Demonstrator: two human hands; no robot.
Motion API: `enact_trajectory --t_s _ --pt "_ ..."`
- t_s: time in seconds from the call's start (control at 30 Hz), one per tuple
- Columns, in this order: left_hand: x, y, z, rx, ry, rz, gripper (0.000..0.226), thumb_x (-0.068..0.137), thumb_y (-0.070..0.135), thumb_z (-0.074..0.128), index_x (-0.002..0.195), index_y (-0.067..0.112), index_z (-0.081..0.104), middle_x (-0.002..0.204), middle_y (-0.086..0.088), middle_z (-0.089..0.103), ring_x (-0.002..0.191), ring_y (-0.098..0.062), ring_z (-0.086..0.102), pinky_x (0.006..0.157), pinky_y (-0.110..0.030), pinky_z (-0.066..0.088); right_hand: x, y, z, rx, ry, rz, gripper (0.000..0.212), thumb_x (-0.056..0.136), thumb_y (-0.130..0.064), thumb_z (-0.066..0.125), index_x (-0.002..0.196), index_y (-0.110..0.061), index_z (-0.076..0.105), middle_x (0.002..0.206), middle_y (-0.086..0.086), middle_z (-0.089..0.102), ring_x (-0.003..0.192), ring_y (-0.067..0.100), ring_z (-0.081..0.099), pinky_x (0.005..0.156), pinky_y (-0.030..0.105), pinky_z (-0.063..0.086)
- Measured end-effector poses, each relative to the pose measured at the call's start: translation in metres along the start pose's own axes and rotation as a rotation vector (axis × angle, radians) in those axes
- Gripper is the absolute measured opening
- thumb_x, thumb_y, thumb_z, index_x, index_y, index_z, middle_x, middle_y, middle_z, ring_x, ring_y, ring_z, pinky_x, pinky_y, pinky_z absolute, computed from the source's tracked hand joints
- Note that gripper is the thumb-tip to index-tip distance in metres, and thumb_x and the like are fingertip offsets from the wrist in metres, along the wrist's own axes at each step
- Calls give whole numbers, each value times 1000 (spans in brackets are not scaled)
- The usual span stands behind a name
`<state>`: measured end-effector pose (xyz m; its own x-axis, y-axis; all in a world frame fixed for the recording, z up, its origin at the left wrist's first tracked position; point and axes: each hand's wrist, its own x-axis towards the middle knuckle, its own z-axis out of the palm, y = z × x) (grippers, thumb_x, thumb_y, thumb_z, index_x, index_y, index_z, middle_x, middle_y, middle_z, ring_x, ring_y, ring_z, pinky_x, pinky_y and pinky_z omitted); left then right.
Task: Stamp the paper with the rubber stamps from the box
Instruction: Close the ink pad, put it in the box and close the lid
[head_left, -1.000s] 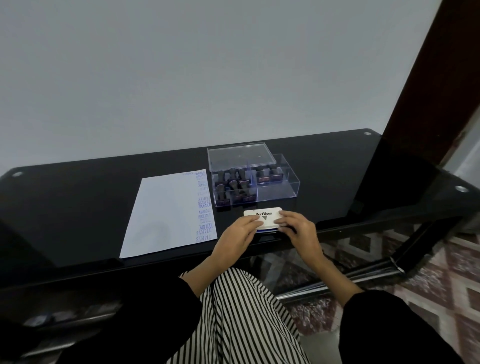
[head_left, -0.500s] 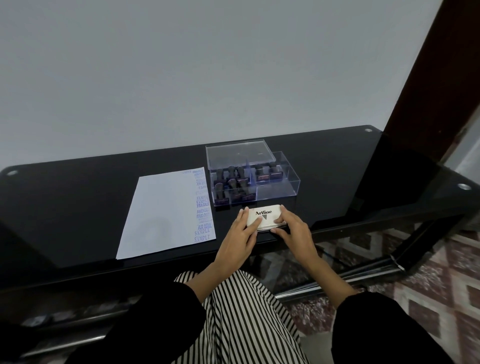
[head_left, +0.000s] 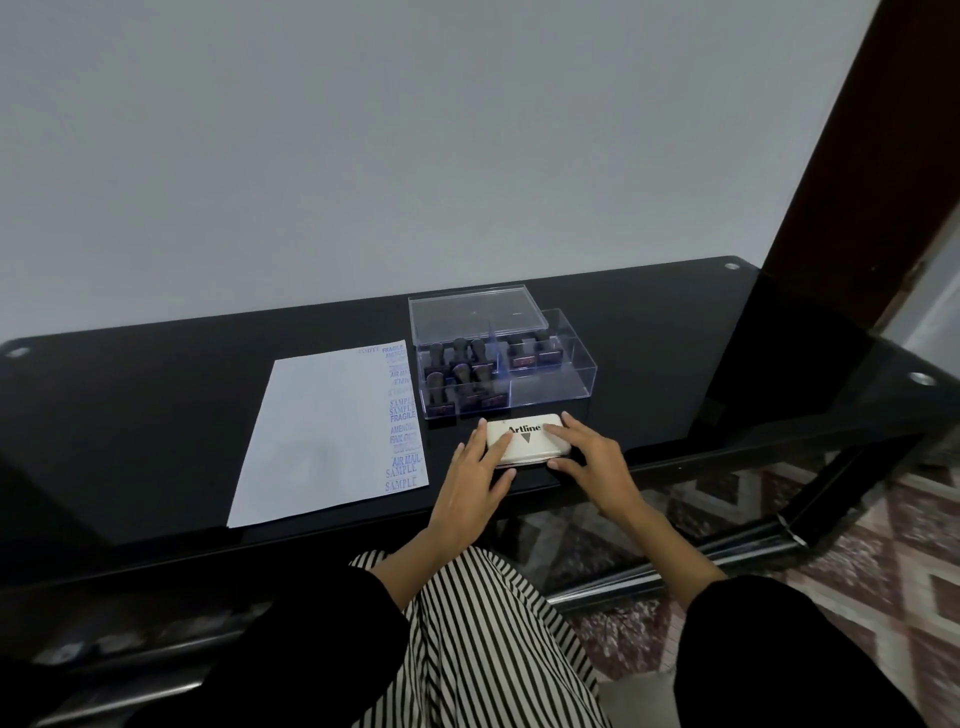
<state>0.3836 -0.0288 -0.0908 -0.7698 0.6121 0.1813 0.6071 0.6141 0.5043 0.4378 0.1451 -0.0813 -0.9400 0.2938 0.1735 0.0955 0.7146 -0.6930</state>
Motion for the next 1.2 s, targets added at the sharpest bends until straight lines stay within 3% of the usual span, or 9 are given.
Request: enact_trajectory --t_s 0.13,0.37,0.47,0.67,0.73,0.87,0.97,1.1,1.2 --pt "5 8 -4 -172 48 -80 46 96 16 48 141 14 38 156 -8 20 144 -21 23 118 -30 20 4 -2 4 -58 33 3 42 82 0 66 123 -9 61 145 14 42 131 24 45 111 26 32" --pt "10 24 -5 -379 131 -144 37 91 0 52 128 6 54 142 -13 45 139 -22 35 117 -28 25 0 -4 8 70 196 23 27 84 10 59 109 3 67 129 17 58 113 19 59 88 -7 32" --pt "14 28 -12 -391 150 -111 35 90 1 54 125 5 57 137 -13 51 134 -20 42 114 -22 28 -1 -7 -3 91 225 -15 24 84 8 59 105 1 70 122 16 63 106 13 59 80 -11 33" --pt "38 48 -45 -337 220 33 33 91 4 54 123 5 59 131 -11 58 126 -19 52 100 -7 27 16 -25 -39 22 338 -196 24 81 10 63 101 1 71 112 18 67 104 17 61 86 -8 35" --pt "50 55 -57 -317 239 61 32 91 5 54 122 5 60 128 -10 61 121 -20 55 98 -10 32 28 -31 -51 0 359 -232 24 81 8 63 102 0 71 111 16 69 104 22 64 92 1 39" --pt "74 63 -76 -301 249 112 31 92 5 51 121 4 60 122 -10 64 113 -22 58 94 -17 38 51 -46 -73 46 355 -232 24 84 10 58 105 3 70 110 17 68 102 23 64 84 -5 39" --pt "90 61 -81 -268 226 121 31 93 7 50 123 6 59 121 -10 64 109 -22 59 91 -21 40 68 -44 -81 38 260 -200 26 89 4 52 108 0 68 113 15 68 106 27 62 93 19 44" --pt "109 50 -72 -190 159 108 33 95 11 47 127 10 56 125 -9 62 113 -22 57 94 -24 41 88 -34 -80 61 218 -120 23 89 0 55 107 -3 69 116 12 66 97 12 60 84 1 42" --pt "122 44 -63 -119 128 134 33 96 11 45 128 10 55 126 -8 61 114 -22 57 96 -29 42 99 -27 -74 -37 188 -147 25 88 3 55 109 -1 69 116 13 66 104 20 62 98 22 47"
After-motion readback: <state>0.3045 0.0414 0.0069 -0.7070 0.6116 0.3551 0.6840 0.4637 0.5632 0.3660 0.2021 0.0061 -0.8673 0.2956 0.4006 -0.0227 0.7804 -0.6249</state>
